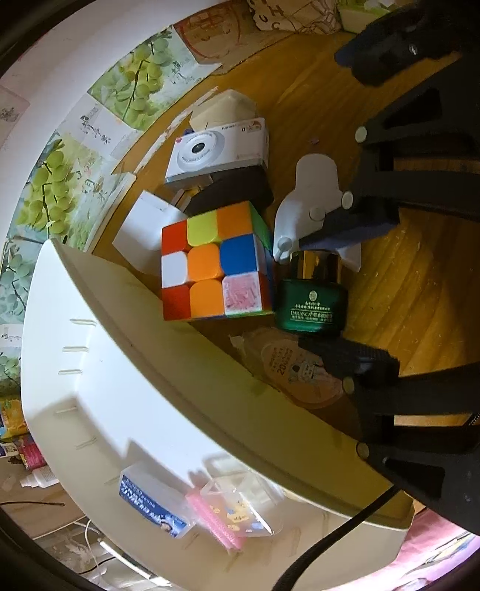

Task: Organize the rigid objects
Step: 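Grasp the green gold-capped bottle with the left tool while the right tool grasps the white fan-shaped piece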

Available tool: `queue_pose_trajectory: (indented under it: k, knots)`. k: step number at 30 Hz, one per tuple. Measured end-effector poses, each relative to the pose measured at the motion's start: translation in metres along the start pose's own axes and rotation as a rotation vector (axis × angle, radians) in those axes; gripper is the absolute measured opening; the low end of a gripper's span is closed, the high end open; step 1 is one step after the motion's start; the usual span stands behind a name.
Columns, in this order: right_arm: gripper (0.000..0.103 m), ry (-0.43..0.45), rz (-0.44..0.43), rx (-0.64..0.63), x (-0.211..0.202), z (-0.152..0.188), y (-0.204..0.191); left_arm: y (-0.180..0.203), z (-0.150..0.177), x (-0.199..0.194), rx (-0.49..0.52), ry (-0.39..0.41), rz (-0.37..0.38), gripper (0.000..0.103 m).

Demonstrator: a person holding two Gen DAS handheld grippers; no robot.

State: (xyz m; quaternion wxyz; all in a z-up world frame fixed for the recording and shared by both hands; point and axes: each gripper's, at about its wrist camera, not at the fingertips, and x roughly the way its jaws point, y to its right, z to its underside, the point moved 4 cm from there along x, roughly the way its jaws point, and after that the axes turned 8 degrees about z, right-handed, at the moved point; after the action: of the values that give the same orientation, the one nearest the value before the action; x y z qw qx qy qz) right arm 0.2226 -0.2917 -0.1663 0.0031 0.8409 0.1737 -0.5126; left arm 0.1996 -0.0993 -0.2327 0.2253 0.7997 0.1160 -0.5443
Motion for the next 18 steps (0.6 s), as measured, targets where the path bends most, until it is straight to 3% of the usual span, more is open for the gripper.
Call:
queue_pose_trajectory:
  k: [18]
  knots:
    - [0.083,-0.065,0.005,-0.131,0.032,-0.003,-0.036,-0.005,0.034,-0.016,0.010,-0.049,0.050,0.047]
